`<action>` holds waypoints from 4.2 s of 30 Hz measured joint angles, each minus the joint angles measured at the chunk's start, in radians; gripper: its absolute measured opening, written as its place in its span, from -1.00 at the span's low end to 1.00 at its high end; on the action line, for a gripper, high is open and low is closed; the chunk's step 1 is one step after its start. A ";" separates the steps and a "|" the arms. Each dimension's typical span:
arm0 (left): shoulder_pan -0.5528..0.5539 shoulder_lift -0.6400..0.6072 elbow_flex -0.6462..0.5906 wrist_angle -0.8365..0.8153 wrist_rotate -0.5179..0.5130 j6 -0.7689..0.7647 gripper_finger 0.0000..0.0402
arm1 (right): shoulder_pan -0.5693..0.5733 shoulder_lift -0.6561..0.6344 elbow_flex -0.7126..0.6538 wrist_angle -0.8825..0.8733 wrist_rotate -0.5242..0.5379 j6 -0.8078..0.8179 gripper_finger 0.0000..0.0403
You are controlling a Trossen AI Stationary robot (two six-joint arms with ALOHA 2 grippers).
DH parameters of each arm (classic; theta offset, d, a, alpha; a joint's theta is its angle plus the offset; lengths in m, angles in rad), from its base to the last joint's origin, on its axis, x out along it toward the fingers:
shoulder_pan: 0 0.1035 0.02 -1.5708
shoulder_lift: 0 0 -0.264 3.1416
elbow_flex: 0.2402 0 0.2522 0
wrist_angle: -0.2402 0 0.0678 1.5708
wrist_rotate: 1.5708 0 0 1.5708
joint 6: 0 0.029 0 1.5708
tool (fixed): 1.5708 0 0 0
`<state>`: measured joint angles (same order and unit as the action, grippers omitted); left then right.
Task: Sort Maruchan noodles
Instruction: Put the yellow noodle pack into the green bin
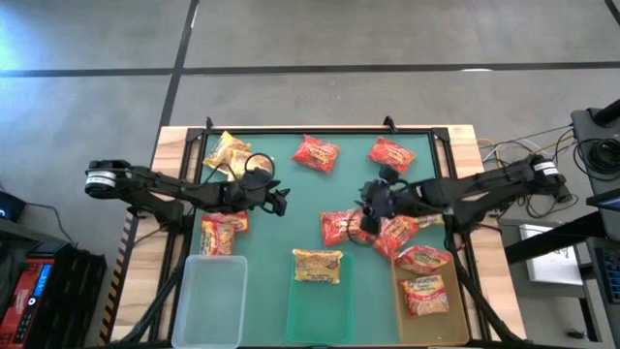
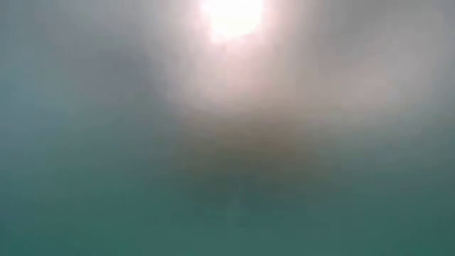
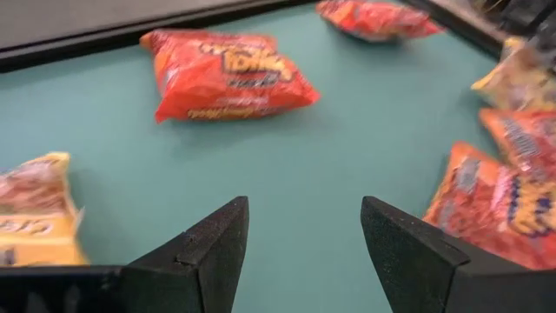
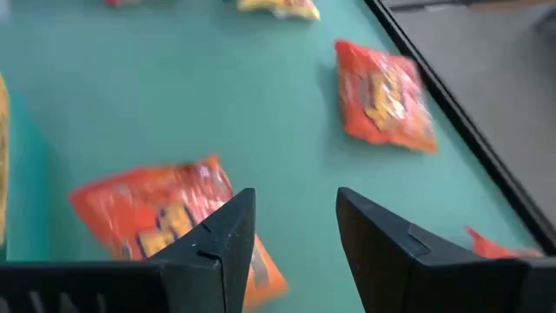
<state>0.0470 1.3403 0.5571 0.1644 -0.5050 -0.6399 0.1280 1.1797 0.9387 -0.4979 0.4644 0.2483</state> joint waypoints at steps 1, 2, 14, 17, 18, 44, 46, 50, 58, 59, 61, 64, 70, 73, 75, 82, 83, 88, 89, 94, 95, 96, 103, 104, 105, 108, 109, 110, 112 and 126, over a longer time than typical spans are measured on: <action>0.004 0.000 0.011 -0.037 0.000 -0.004 0.04 | -0.024 0.000 -0.020 0.056 -0.034 -0.016 -0.25; 0.008 0.000 0.022 -0.079 0.000 -0.007 0.04 | -0.047 0.000 -0.040 0.110 -0.071 -0.033 -0.26; 0.102 0.000 0.171 -0.539 -0.005 0.056 0.04 | -0.220 0.000 -0.234 0.538 -0.282 -0.098 -0.27; 0.139 0.000 0.213 -0.630 -0.005 0.100 0.04 | -0.255 0.007 -0.242 0.542 -0.282 -0.118 -0.28; 0.154 0.000 0.226 -0.660 -0.005 0.114 0.04 | -0.266 0.013 -0.244 0.544 -0.282 -0.119 -0.27; 0.393 0.062 0.280 -0.841 -0.054 -0.130 0.04 | -0.345 0.288 -0.256 0.894 -0.284 -0.172 -0.29; 0.393 0.094 0.280 -0.825 -0.054 -0.134 0.04 | -0.345 0.280 -0.256 0.901 -0.286 -0.171 -0.29; 0.393 0.167 0.282 -0.786 -0.053 -0.137 0.04 | -0.345 0.267 -0.256 0.901 -0.285 -0.173 -0.30; 0.393 0.266 0.301 -0.773 -0.071 -0.193 0.04 | -0.345 0.269 -0.256 0.879 -0.285 -0.181 -0.32; 0.393 0.271 0.301 -0.772 -0.073 -0.200 0.04 | -0.345 0.269 -0.256 0.866 -0.286 -0.182 -0.31; 0.393 0.278 0.301 -0.769 -0.067 -0.211 0.04 | -0.345 0.269 -0.256 0.826 -0.287 -0.181 -0.31; 0.390 0.277 0.300 -0.756 -0.055 -0.214 0.04 | -0.345 0.269 -0.256 0.779 -0.289 -0.179 -0.32; 0.383 0.282 0.315 -0.733 -0.023 -0.214 0.04 | -0.345 0.270 -0.258 0.730 -0.289 -0.145 -0.33; 0.380 0.283 0.325 -0.733 -0.003 -0.206 0.04 | -0.345 0.270 -0.258 0.733 -0.289 -0.145 -0.32; 0.380 0.283 0.331 -0.733 0.013 -0.191 0.04 | -0.345 0.270 -0.258 0.734 -0.289 -0.157 -0.32; 0.369 0.283 0.333 -0.726 0.048 -0.181 0.04 | -0.345 0.269 -0.257 0.743 -0.289 -0.172 -0.32; 0.363 0.283 0.333 -0.721 0.061 -0.181 0.04 | -0.345 0.269 -0.257 0.743 -0.289 -0.172 -0.32; 0.309 0.283 0.334 -0.696 0.096 -0.181 0.04 | -0.345 0.270 -0.257 0.743 -0.288 -0.183 -0.34; 0.292 0.283 0.334 -0.686 0.111 -0.181 0.04 | -0.345 0.269 -0.257 0.743 -0.288 -0.182 -0.34; 0.190 0.285 0.332 -0.608 0.159 -0.141 0.04 | -0.345 0.270 -0.257 0.743 -0.288 -0.184 -0.34; 0.167 0.286 0.331 -0.584 0.165 -0.125 0.04 | -0.345 0.269 -0.257 0.743 -0.288 -0.188 -0.34; 0.145 0.287 0.331 -0.556 0.180 -0.112 0.04 | -0.345 0.270 -0.257 0.743 -0.288 -0.193 -0.34; 0.039 0.284 0.330 -0.388 0.137 -0.005 0.04 | -0.345 0.269 -0.256 0.751 -0.288 -0.208 -0.34; 0.035 0.281 0.330 -0.396 0.096 -0.009 0.04 | -0.345 0.269 -0.256 0.755 -0.288 -0.208 -0.34; 0.034 0.275 0.330 -0.402 0.075 -0.019 0.04 | -0.345 0.269 -0.256 0.759 -0.288 -0.208 -0.33; 0.031 0.254 0.330 -0.417 0.096 -0.046 0.04 | -0.345 0.269 -0.256 0.770 -0.287 -0.208 -0.34; 0.025 0.250 0.330 -0.417 0.121 -0.057 0.04 | -0.345 0.269 -0.256 0.769 -0.287 -0.208 -0.34; 0.016 0.247 0.330 -0.417 0.145 -0.061 0.04 | -0.345 0.269 -0.256 0.769 -0.286 -0.209 -0.34; -0.010 0.244 0.330 -0.418 0.181 -0.068 0.04 | -0.345 0.269 -0.256 0.769 -0.280 -0.220 -0.34; -0.065 0.377 0.335 -0.406 0.048 -0.126 0.04 | -0.343 0.279 -0.256 0.796 -0.202 -0.214 -0.33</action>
<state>-0.0175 1.7172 0.8919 -0.2420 -0.4567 -0.7655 -0.2153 1.4586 0.6827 0.2980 0.2625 0.0347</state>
